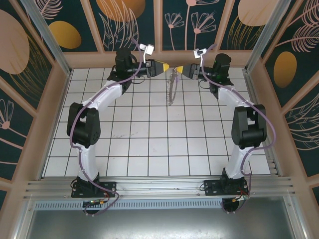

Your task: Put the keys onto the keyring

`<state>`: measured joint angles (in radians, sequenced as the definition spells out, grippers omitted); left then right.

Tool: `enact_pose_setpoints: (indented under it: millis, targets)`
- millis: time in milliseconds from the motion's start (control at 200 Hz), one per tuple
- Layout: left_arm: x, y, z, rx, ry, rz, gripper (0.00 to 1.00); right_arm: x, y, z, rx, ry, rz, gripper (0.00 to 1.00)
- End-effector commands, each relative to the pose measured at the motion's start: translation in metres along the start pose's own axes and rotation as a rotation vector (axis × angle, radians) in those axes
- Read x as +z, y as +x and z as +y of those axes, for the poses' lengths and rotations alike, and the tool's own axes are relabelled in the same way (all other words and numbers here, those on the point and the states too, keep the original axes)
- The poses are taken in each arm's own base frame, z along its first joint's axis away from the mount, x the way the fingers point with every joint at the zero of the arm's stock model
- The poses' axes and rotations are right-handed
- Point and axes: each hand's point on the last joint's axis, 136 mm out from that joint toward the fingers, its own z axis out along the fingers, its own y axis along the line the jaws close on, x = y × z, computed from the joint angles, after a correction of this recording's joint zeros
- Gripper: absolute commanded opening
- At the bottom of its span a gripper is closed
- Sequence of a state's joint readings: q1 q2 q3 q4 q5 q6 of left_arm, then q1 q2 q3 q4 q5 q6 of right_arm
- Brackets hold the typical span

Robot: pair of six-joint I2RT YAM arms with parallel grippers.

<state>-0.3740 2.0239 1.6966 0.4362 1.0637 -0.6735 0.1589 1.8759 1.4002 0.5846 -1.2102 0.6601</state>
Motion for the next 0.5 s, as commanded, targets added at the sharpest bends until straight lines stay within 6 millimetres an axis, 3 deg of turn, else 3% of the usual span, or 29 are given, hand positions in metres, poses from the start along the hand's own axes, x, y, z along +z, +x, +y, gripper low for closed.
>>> enact_pose_setpoints:
  millis: [0,495]
  targets:
    - [0.007,0.006,0.0,0.001,0.035,0.03,0.35,0.005,-0.006,0.018,-0.08,-0.049,0.018,0.0]
    - [0.023,0.025,-0.001,-0.032,0.076,0.07,0.35,0.009,-0.006,0.02,-0.085,-0.049,0.011,0.0]
